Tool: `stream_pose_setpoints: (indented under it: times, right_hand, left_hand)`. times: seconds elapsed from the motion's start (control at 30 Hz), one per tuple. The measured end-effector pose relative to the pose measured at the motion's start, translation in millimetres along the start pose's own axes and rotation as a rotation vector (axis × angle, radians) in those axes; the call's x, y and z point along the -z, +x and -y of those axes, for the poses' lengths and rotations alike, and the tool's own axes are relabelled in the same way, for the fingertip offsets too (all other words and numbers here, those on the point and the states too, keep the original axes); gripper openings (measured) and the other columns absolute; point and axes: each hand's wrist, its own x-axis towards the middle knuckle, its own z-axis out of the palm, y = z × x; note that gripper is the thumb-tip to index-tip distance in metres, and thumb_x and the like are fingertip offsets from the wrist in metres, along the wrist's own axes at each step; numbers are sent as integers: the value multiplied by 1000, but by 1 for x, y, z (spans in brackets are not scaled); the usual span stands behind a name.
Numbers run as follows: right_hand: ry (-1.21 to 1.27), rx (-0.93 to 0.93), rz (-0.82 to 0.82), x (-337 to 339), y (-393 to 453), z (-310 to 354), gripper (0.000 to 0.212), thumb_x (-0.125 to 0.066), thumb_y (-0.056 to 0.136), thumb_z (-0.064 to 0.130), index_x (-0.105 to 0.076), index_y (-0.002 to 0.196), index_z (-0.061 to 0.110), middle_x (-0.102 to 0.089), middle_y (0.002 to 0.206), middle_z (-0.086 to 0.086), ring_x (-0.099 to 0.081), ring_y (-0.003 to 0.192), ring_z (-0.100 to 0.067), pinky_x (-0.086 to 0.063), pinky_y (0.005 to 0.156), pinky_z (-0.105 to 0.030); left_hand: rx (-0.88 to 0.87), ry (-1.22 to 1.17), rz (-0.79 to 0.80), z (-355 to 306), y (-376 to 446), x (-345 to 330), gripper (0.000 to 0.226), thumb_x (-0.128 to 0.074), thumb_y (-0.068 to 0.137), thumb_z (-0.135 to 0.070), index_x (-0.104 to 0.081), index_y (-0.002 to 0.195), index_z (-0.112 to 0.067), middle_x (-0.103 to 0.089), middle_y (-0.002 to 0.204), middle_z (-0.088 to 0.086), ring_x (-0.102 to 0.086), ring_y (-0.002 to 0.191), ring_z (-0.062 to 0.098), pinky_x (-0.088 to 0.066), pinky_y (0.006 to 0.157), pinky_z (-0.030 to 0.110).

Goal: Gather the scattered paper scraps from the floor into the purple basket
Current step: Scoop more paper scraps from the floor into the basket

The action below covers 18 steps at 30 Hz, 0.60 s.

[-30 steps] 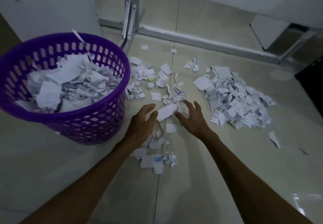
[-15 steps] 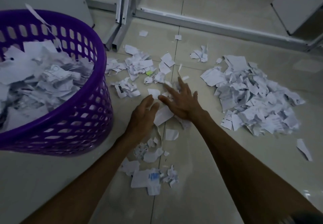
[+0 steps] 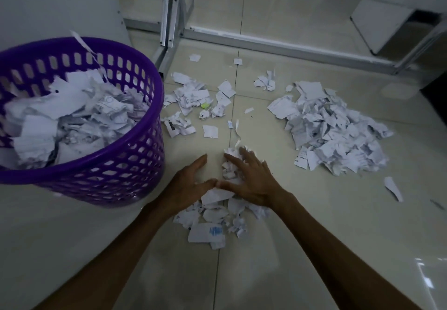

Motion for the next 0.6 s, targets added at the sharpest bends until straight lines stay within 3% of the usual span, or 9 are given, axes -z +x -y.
stream_pose_setpoints:
  times: [0.13, 0.3, 0.4, 0.5, 0.6]
  right_hand:
    - [-23, 49, 16, -5, -18, 5, 103, -50, 68, 88, -1, 151, 52, 10, 165, 1, 6, 152, -20, 0, 121, -56]
    - [-48, 111, 12, -15, -26, 6, 118, -62, 63, 83, 8, 151, 50, 18, 164, 0, 10, 151, -21, 3, 118, -55]
    - [-103, 135, 17, -27, -28, 7, 124, -63, 59, 86, 12, 151, 50, 24, 162, 0, 19, 150, -23, 10, 117, -55]
    - [-189, 169, -31, -36, -29, 7, 125, -65, 56, 86, 4, 153, 46, 22, 163, -1, 21, 149, -24, 13, 115, -55]
    - [-137, 207, -93, -40, -32, 7, 110, -65, 61, 83, -19, 153, 42, 4, 165, 2, 10, 151, -25, 8, 118, -57]
  left_hand:
    - [-21, 67, 74, 8, -17, 13, 92, -76, 78, -44, -22, 152, -34, -30, 155, -15, -31, 141, 8, -34, 112, 32]
    - [-31, 208, 157, 14, -31, 16, 125, -88, 53, -53, -15, 153, -35, -23, 158, -13, -25, 144, 9, -31, 112, 29]
    - [-104, 352, 147, 24, -37, 10, 125, -90, 53, -47, -15, 152, -38, -15, 161, -11, -19, 146, 9, -29, 113, 30]
    - [-167, 369, 91, 33, -39, 4, 122, -91, 56, -42, -17, 152, -36, -14, 161, -10, -17, 145, 7, -27, 112, 26]
    - [-176, 236, 11, 35, -38, -1, 111, -91, 60, -35, -27, 151, -31, -26, 157, -10, -27, 142, 6, -31, 109, 22]
